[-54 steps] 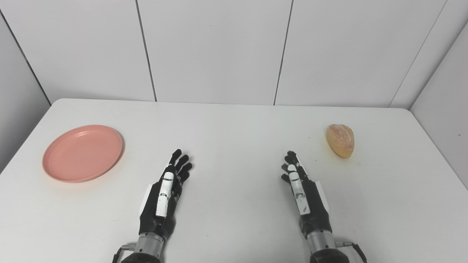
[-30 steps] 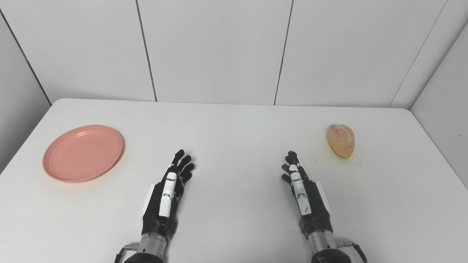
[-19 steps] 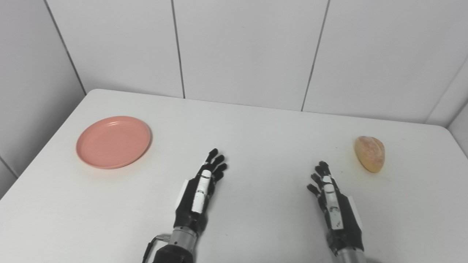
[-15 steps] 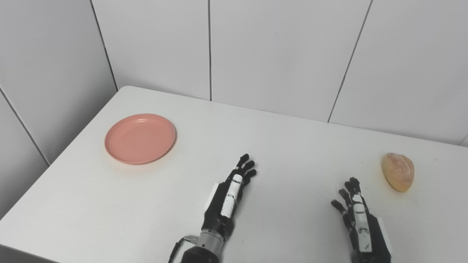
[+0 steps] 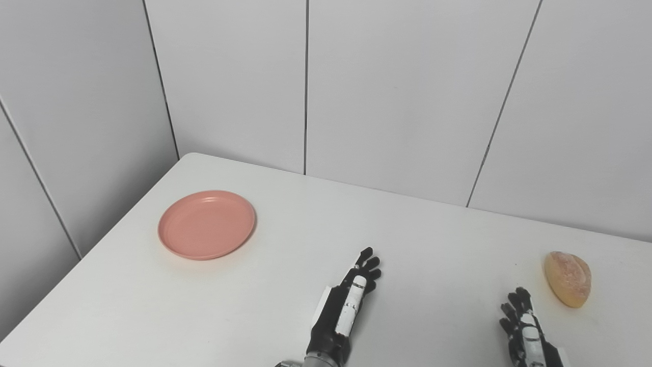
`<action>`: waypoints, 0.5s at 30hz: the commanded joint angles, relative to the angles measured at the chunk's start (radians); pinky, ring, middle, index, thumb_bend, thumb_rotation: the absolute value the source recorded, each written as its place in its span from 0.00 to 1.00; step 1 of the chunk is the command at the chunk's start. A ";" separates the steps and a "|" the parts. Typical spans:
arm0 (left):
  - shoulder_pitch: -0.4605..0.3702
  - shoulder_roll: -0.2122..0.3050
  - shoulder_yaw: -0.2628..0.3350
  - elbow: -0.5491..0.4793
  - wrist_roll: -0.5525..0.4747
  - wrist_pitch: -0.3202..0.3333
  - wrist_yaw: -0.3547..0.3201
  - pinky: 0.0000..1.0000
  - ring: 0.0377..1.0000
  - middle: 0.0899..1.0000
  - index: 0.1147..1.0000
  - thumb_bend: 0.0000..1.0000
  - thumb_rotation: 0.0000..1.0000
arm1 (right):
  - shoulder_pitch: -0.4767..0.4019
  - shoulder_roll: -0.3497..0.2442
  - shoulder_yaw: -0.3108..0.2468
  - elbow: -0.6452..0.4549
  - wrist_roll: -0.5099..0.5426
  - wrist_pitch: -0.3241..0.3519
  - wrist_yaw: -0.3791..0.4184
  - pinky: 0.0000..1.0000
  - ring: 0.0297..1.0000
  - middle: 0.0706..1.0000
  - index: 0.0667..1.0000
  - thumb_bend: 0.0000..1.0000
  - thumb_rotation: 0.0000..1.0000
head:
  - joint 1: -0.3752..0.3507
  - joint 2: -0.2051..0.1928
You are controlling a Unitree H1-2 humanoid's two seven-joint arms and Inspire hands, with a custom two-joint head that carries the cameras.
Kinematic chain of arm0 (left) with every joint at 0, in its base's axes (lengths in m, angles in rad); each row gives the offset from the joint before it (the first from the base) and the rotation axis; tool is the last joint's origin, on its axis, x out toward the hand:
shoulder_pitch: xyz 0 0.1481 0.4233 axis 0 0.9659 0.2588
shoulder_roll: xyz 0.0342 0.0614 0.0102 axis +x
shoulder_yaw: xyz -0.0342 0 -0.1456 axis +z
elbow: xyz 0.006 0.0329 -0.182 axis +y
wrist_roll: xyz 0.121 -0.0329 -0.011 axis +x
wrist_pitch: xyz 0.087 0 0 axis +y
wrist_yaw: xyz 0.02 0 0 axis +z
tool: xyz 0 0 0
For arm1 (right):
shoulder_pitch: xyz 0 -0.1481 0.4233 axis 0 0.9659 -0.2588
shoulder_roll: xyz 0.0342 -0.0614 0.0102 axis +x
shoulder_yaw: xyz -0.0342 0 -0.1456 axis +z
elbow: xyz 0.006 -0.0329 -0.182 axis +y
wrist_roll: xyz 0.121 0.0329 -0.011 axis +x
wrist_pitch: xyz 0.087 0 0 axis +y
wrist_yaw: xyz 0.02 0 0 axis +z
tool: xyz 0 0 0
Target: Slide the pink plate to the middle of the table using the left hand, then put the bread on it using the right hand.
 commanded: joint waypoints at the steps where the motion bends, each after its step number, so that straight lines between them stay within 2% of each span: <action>1: 0.026 0.000 0.001 0.047 0.007 -0.041 0.004 0.94 0.92 0.93 0.92 0.43 1.00 | -0.003 0.002 -0.003 -0.028 0.008 -0.018 0.004 1.00 0.99 1.00 1.00 0.17 1.00 | -0.001 0.004; 15: 0.022 -0.003 0.016 0.022 -0.009 -0.030 0.006 0.96 0.93 0.93 0.91 0.45 1.00 | -0.004 0.000 0.004 -0.042 0.017 -0.006 0.010 1.00 1.00 1.00 1.00 0.14 1.00 | 0.023 0.009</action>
